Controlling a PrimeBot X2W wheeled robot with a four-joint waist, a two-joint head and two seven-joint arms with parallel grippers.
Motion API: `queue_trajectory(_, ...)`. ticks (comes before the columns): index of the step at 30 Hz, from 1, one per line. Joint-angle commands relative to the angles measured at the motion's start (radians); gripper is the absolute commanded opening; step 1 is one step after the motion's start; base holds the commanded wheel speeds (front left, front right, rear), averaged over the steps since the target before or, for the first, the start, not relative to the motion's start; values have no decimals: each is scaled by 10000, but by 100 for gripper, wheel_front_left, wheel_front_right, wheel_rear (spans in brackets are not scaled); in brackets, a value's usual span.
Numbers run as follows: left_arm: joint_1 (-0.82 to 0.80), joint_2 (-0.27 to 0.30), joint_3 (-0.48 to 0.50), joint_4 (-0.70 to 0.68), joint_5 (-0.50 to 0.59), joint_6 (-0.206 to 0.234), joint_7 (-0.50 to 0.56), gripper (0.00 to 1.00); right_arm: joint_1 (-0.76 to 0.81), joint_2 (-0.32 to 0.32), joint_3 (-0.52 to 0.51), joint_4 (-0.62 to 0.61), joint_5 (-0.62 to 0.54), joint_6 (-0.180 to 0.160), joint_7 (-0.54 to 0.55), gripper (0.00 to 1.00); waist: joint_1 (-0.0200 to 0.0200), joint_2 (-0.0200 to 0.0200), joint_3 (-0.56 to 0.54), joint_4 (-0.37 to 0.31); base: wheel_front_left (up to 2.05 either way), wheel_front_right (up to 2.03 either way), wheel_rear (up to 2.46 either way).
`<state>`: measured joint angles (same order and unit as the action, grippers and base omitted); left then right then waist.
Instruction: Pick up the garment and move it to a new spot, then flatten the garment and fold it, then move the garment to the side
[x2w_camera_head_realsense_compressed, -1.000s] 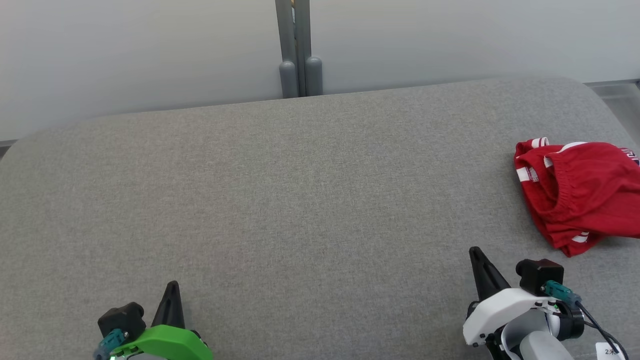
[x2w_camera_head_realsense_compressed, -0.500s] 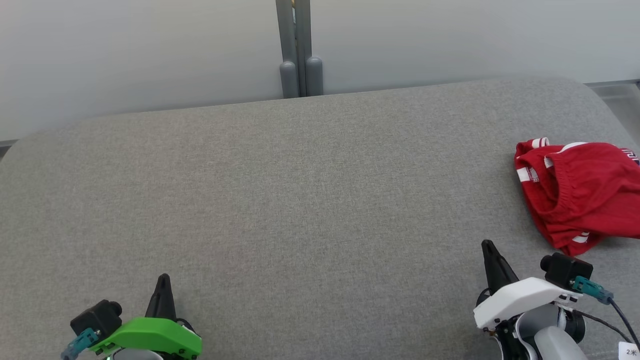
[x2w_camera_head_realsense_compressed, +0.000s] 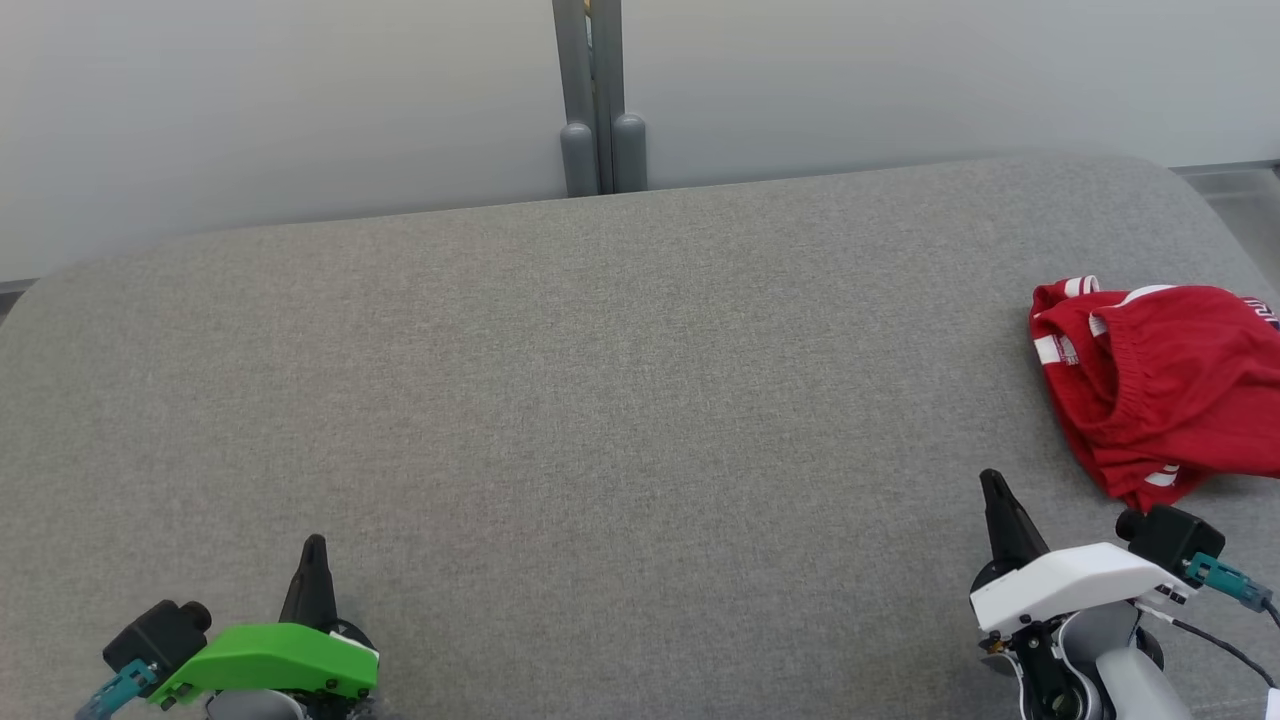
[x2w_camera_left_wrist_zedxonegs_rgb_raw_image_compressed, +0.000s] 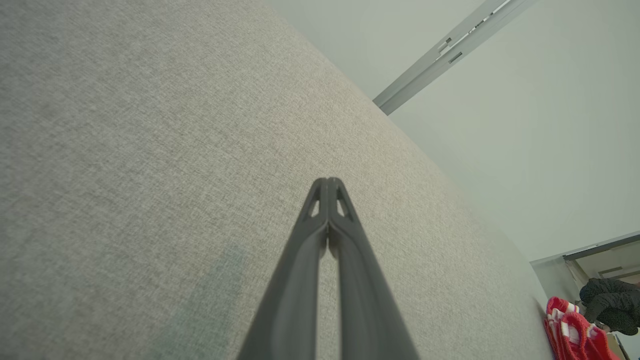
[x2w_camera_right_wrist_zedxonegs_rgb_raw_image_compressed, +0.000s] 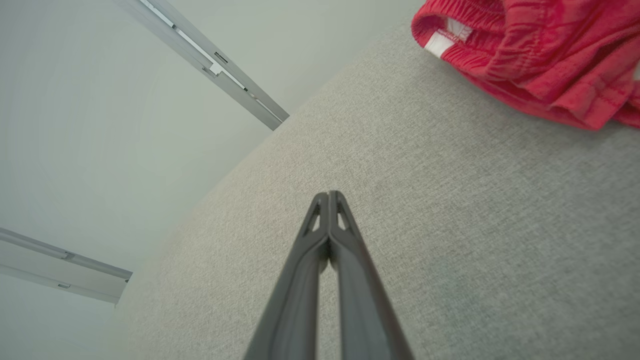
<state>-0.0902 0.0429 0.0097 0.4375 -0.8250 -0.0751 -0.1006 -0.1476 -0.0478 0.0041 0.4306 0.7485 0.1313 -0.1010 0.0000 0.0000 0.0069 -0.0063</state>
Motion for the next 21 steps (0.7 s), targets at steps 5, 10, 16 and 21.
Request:
queue_trajectory(5, -205, 54, 168, -332, -886, -109, 223, 0, -28, -38, -150, -330, 967, -2, 238, 0, 0, 0, -2, 4, 0, 0, 0)
queue_trajectory(10, -218, 58, 250, -466, -1478, -148, 395, 0, -1, -38, -235, -455, 1617, -3, 396, 0, 0, 0, -4, 8, 0, 0, 0)
queue_trajectory(16, -230, 63, 333, -589, -2044, -186, 551, 0, 22, -38, -316, -570, 2236, -3, 558, 0, 0, 0, -6, 12, 0, 0, 0)
queue_trajectory(21, -243, 67, 408, -716, -2568, -231, 704, 0, 45, -38, -394, -682, 2821, -4, 700, 0, 0, 0, -8, 15, 0, 0, 0)
